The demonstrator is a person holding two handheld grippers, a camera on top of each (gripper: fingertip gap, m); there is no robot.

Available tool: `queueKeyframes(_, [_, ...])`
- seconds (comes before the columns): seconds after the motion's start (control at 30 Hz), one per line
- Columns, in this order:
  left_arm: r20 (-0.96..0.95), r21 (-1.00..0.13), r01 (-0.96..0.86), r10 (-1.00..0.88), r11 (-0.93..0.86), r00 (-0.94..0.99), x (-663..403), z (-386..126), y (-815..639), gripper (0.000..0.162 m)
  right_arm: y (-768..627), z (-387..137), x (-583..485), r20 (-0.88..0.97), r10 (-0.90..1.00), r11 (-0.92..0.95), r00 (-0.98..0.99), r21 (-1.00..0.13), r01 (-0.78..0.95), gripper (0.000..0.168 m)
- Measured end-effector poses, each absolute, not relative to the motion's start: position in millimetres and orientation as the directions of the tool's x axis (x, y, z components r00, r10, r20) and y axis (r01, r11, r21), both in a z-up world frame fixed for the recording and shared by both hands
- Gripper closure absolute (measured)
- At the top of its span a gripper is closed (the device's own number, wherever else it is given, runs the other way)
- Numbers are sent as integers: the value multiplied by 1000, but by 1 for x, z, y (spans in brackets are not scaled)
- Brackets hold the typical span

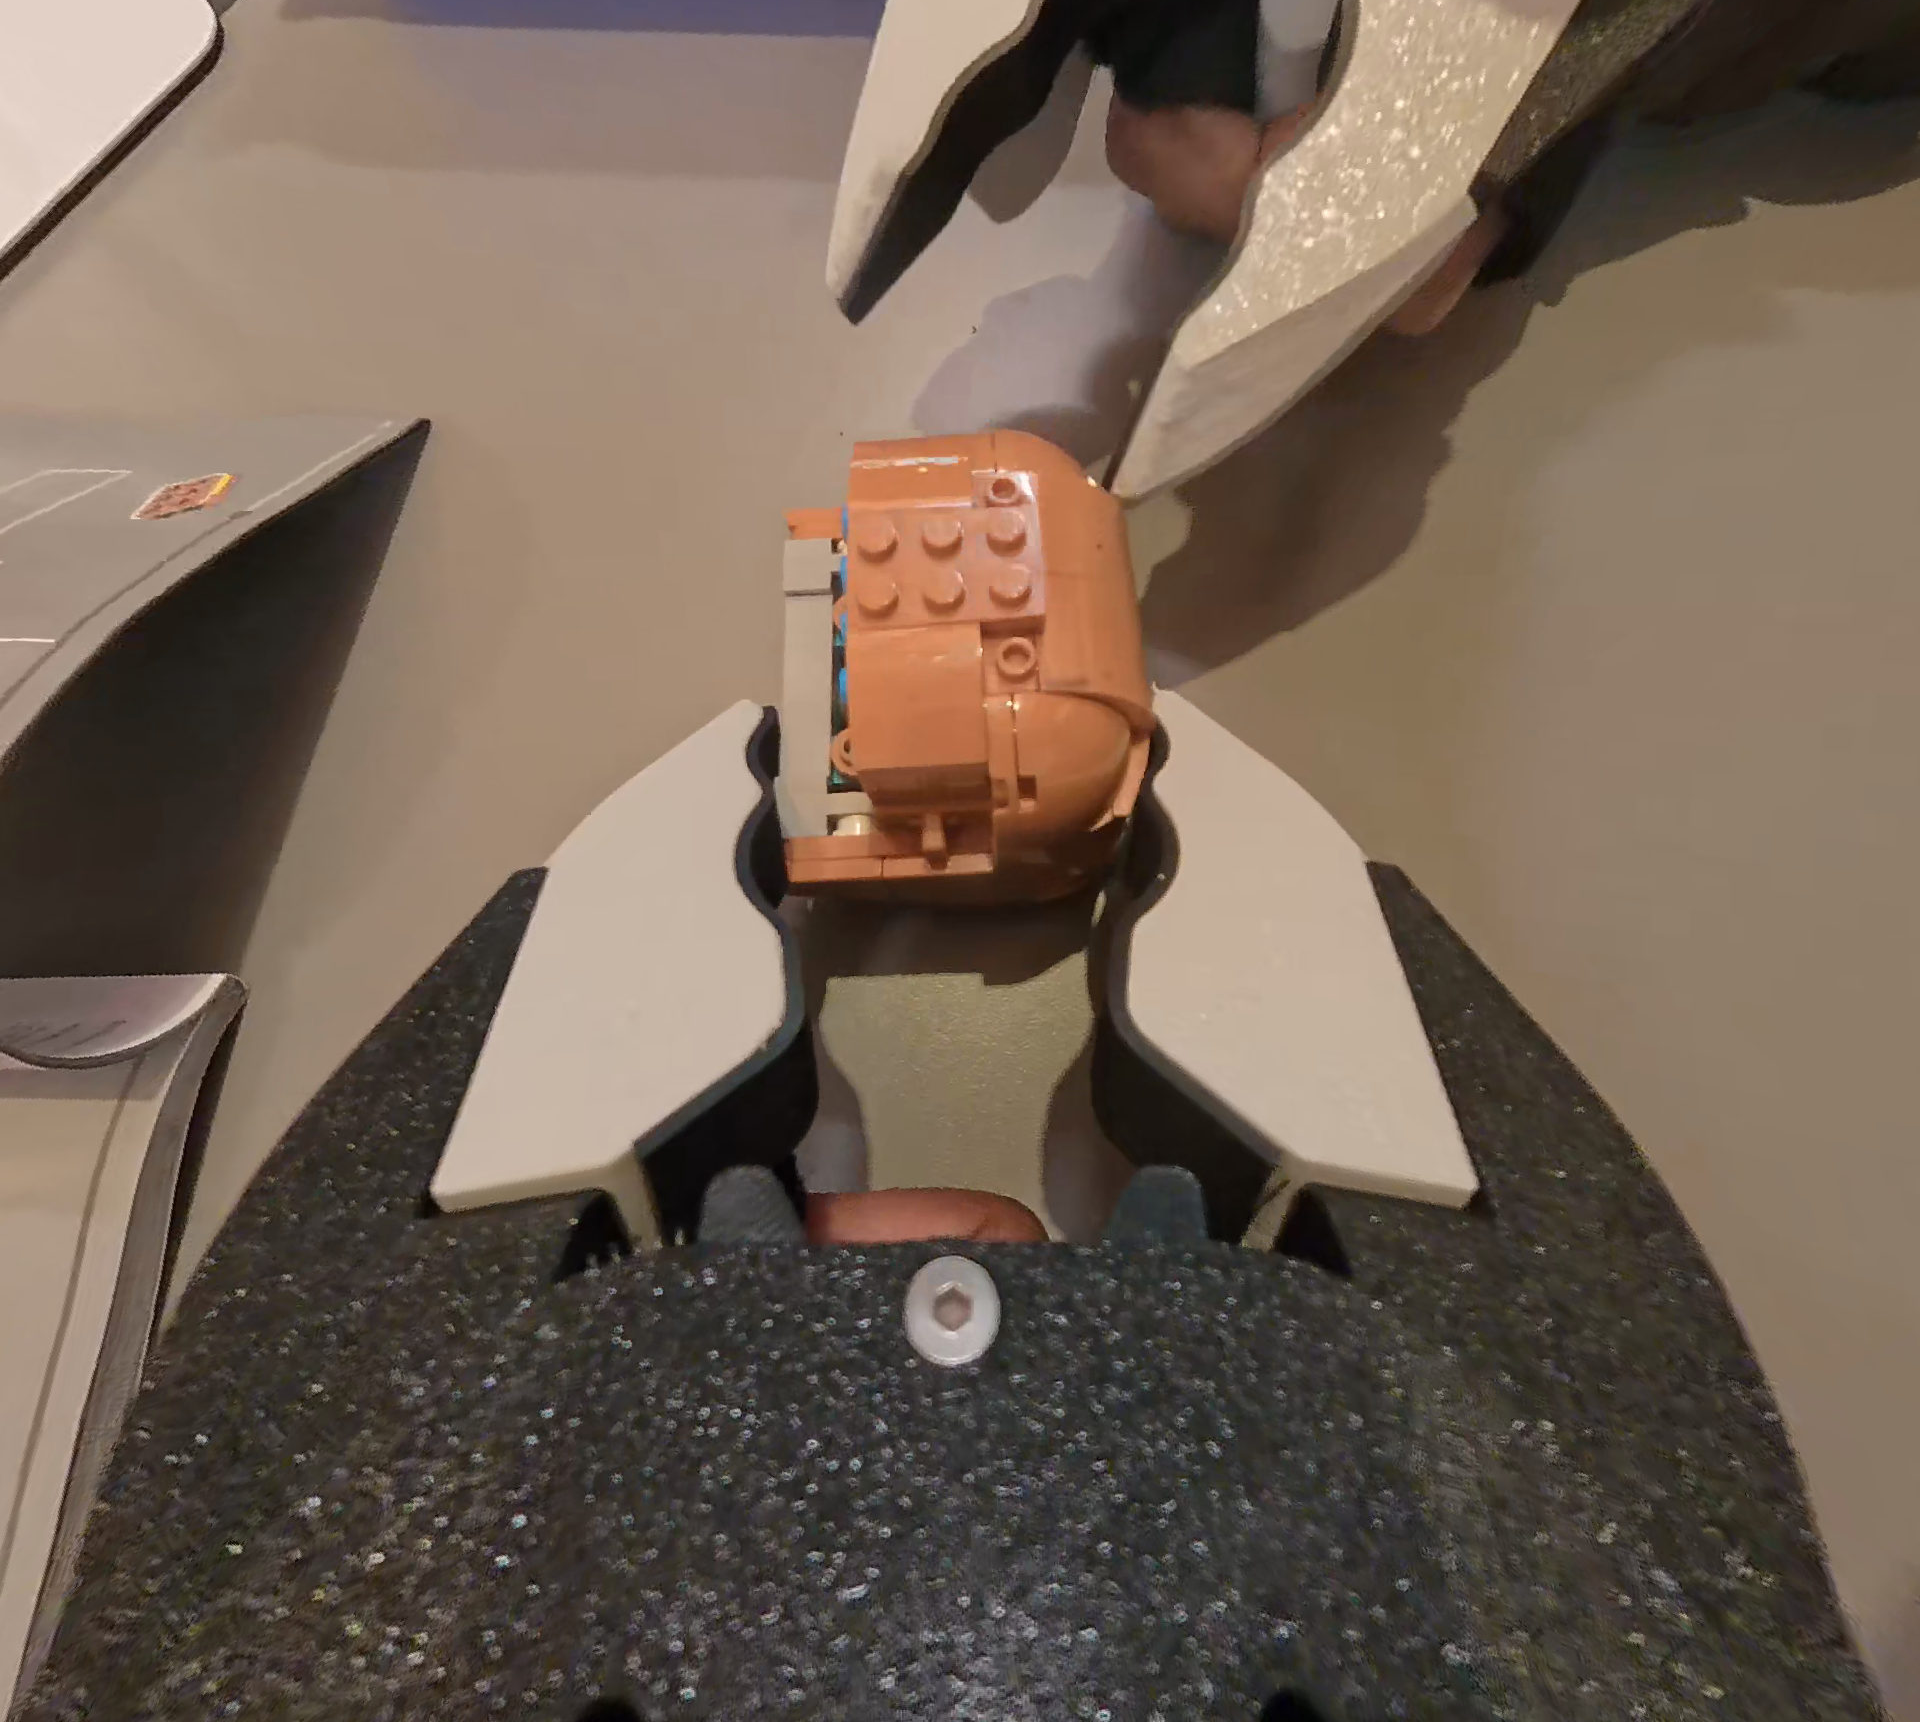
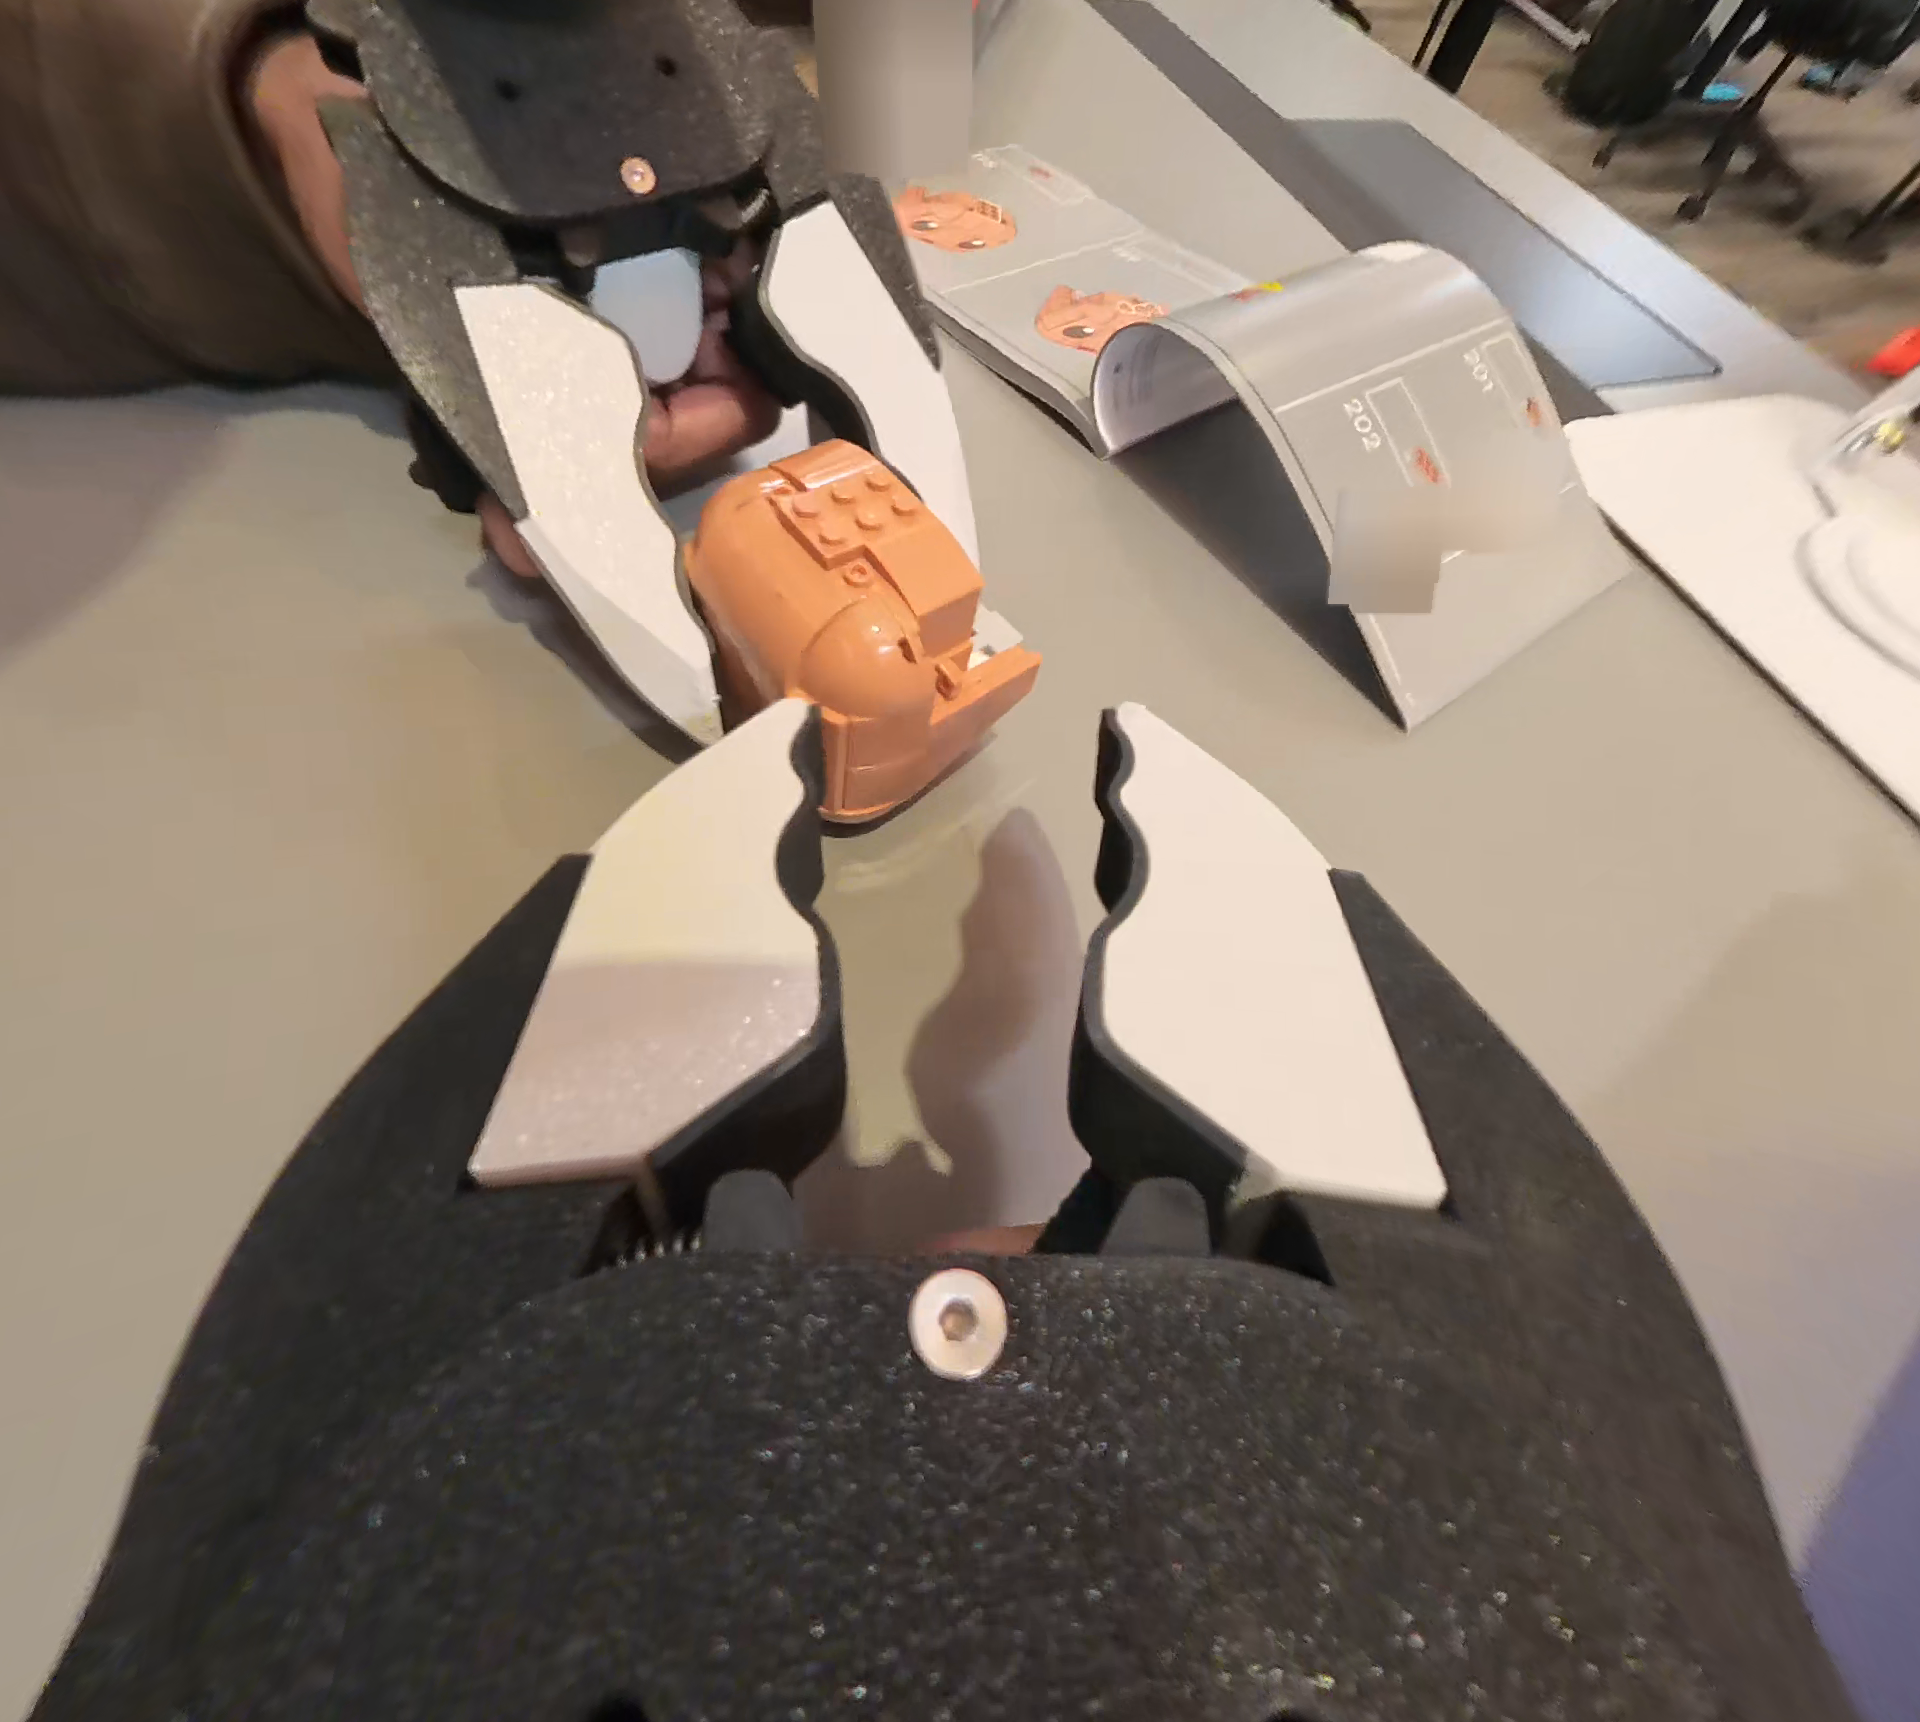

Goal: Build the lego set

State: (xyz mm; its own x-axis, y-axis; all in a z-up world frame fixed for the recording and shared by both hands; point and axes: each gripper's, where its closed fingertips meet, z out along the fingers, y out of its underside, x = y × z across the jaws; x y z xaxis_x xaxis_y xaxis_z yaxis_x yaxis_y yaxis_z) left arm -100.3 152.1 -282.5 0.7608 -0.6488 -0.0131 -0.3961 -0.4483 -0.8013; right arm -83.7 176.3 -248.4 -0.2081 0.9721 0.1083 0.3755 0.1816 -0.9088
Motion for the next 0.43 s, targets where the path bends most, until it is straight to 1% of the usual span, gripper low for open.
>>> queueKeyframes(0.07, [-1,-800,-390,-649,-455,760,-101,-283,152,98,179,-247,-83,71,977,144,-200,-915,376,125])
queueKeyframes(0.27, [8,-800,-390,-657,-456,754,-101,-284,151,97,186,-240,-82,-37,981,33,-189,-935,354,139])
queueKeyframes(0.43, [18,-799,-386,-661,-461,751,-101,-284,151,97,190,-237,-81,-88,979,-21,-183,-941,339,161])
